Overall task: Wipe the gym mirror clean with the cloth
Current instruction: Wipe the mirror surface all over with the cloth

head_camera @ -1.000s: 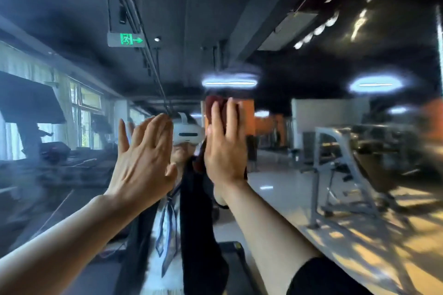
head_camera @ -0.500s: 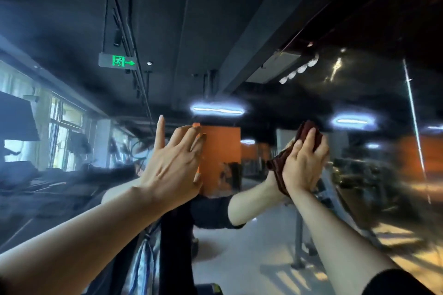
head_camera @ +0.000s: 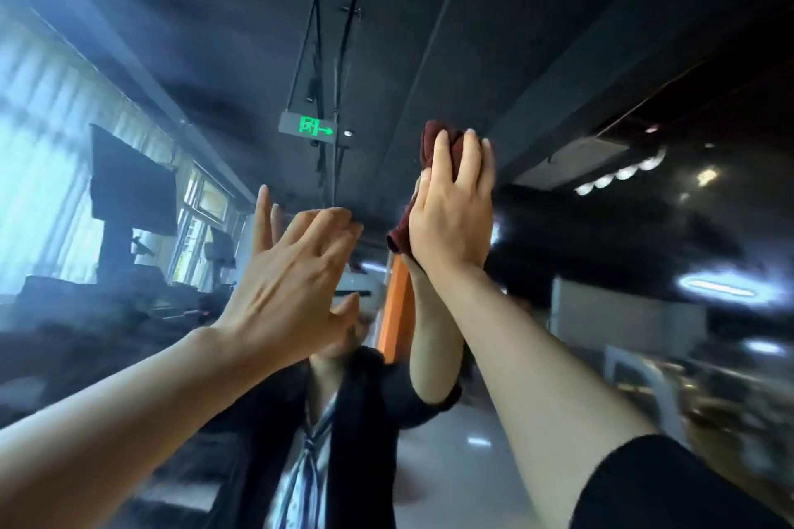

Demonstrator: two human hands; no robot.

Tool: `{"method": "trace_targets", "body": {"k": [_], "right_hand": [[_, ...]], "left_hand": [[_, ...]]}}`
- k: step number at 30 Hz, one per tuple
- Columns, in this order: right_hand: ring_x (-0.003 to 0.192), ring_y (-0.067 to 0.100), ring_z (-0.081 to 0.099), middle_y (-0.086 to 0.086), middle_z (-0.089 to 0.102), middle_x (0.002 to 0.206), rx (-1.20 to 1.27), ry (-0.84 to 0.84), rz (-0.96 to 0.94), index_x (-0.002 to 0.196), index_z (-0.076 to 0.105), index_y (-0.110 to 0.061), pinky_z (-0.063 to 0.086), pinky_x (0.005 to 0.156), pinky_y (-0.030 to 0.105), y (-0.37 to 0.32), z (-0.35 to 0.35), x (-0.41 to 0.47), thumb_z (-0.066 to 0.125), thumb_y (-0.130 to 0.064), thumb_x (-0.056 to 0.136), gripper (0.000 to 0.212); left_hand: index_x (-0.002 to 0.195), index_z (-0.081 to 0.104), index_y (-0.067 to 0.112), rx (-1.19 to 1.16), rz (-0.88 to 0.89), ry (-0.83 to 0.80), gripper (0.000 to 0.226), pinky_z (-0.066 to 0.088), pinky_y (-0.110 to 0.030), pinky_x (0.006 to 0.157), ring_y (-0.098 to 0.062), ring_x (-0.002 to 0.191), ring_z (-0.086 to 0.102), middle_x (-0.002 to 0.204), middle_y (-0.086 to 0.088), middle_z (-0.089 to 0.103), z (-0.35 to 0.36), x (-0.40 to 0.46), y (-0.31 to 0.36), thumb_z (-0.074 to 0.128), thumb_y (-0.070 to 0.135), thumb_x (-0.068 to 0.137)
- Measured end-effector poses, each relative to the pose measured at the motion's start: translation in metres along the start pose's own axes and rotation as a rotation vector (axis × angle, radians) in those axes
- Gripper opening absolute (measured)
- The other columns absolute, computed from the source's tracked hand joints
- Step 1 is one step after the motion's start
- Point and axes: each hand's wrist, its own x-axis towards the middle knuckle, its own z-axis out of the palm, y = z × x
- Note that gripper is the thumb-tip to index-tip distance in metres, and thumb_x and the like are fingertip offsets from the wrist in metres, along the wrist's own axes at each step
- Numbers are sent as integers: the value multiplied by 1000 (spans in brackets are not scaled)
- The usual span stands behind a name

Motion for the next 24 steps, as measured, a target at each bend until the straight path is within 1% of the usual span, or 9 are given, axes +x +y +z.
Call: {"method": "trace_targets", "body": {"k": [2,3,6,8,12,15,17,20,24], "right_hand": [[139,44,38,23,45,149,18,6,-66,143,52,-5,39,114,51,-43,12,1,32,-21,98,52],[138,45,40,23,46,148,32,11,-104,142,54,-4,38,114,50,-64,19,1,35,-19,97,50],[136,46,42,24,48,147,67,16,-178,139,56,-2,38,113,49,-121,37,0,52,-9,93,47],[135,47,43,25,49,146,94,16,-185,138,57,-2,40,113,50,-154,45,-2,54,-6,91,47],[137,48,41,26,47,147,148,-3,-200,139,55,-1,41,111,54,-217,57,-10,51,-7,91,49],[139,48,38,25,47,148,181,-24,-204,140,54,0,37,115,53,-264,62,-23,28,-12,92,56],[141,47,36,25,45,149,173,-60,-254,143,51,-1,31,118,53,-289,63,-34,23,-17,92,60],[143,45,34,24,43,151,161,-127,-387,145,49,-3,28,119,50,-299,65,-45,25,-20,95,58],[142,38,39,19,48,149,168,-139,-524,142,55,-8,47,105,51,-257,54,-45,47,-14,96,47]], "left_hand": [[132,61,10,16,-33,23,67,2,-67,118,-30,121,57,132,-7,59,-11,-15,-34,68,43,75],[131,61,10,24,-53,41,65,1,-64,118,-30,121,56,132,-7,58,-16,-23,-52,64,44,76],[131,59,6,45,-119,99,65,8,-65,118,-28,123,50,133,-10,56,-30,-49,-104,51,44,79],[136,56,3,67,-160,112,67,13,-66,118,-29,128,44,138,-12,53,-37,-65,-138,48,45,84],[142,48,-1,112,-208,140,68,18,-59,119,-33,138,37,146,-19,47,-48,-93,-201,39,44,92],[148,40,-1,102,-203,174,67,18,-55,119,-31,145,30,154,-18,40,-45,-103,-228,34,43,97],[152,31,0,85,-204,181,67,15,-53,120,-27,149,23,159,-15,31,-36,-106,-234,27,44,102],[154,29,0,79,-226,169,67,8,-47,123,-22,151,16,161,-13,23,-20,-112,-237,17,45,105],[158,19,6,120,-215,138,65,13,-52,123,-20,154,9,166,-9,16,-14,-116,-240,19,43,104]]}}
